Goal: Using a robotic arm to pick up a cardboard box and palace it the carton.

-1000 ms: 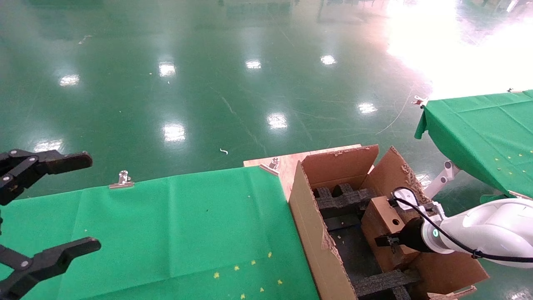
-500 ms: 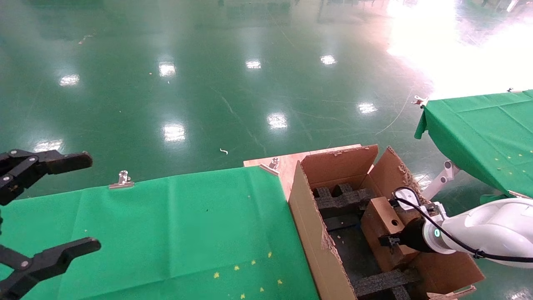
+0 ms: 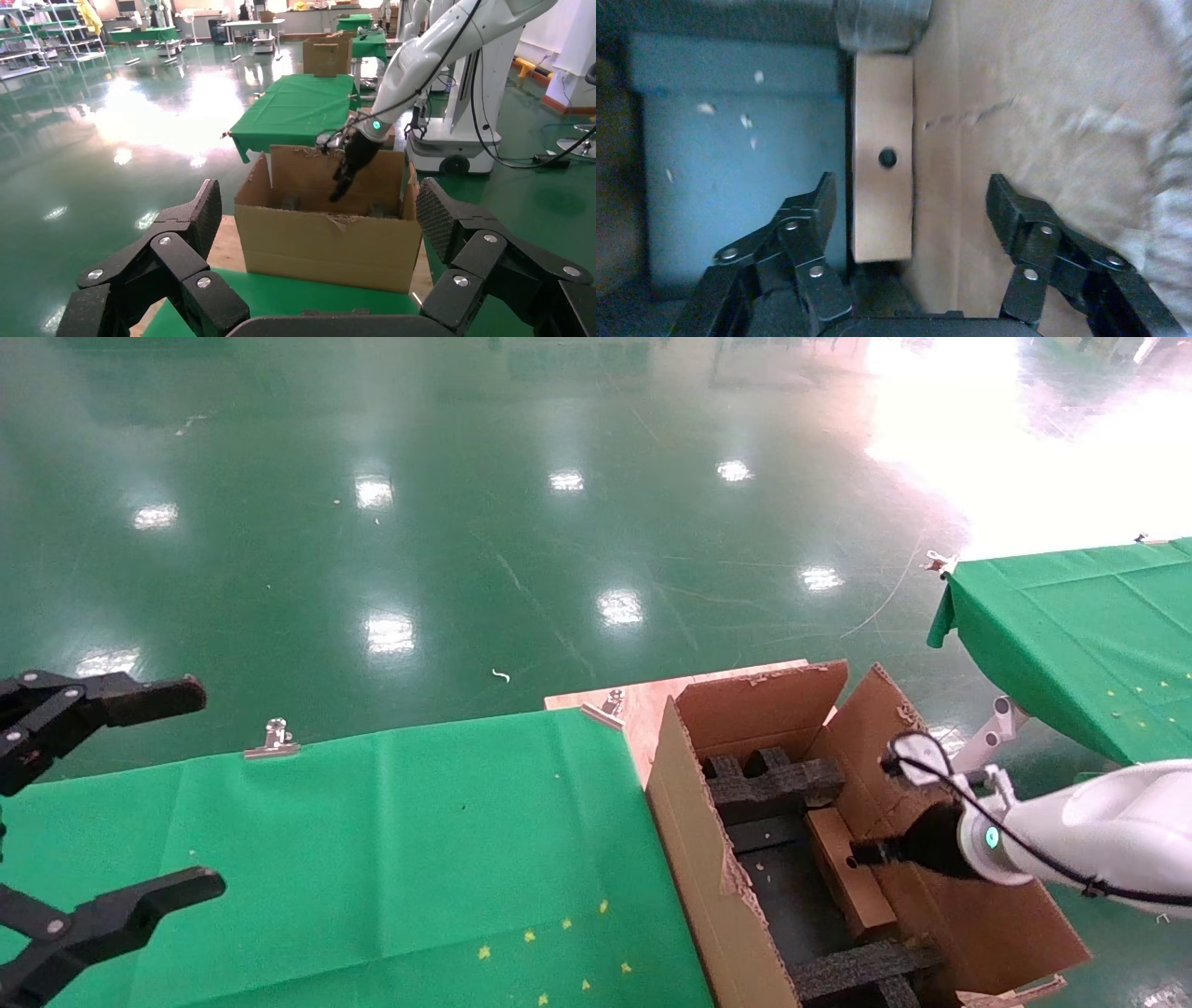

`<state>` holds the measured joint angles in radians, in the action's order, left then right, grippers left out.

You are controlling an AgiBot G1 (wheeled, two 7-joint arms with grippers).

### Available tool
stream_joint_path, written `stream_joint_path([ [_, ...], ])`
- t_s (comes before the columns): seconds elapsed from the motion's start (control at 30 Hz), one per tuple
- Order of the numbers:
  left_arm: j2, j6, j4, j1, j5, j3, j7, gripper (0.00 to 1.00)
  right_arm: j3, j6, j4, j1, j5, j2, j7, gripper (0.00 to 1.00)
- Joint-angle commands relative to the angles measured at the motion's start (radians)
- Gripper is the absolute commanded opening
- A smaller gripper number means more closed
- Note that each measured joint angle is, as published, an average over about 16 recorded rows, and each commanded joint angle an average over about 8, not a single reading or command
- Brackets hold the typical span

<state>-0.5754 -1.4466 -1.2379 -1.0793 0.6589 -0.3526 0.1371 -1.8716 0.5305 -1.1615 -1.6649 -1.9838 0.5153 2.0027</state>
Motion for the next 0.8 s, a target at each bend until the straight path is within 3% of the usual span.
stream_joint_path([
  [0.03, 0.000, 0.000, 0.000, 0.000, 0.000, 0.000, 0.000, 1.00, 0.007, -0.001, -0.008, -0.015, -0.004, -0.007, 0.002, 1.00],
  [0.27, 0.000, 0.000, 0.000, 0.000, 0.000, 0.000, 0.000, 1.00, 0.076, -0.032, -0.098, -0.136, 0.026, -0.049, -0.014, 1.00],
  [0.5, 0.000, 0.000, 0.000, 0.000, 0.000, 0.000, 0.000, 1.00, 0.139, -0.085, -0.193, -0.227, 0.133, -0.079, -0.064, 1.00],
  [0.8, 0.000, 0.000, 0.000, 0.000, 0.000, 0.000, 0.000, 1.00, 0.161, -0.096, -0.204, -0.238, 0.179, -0.079, -0.083, 1.00],
])
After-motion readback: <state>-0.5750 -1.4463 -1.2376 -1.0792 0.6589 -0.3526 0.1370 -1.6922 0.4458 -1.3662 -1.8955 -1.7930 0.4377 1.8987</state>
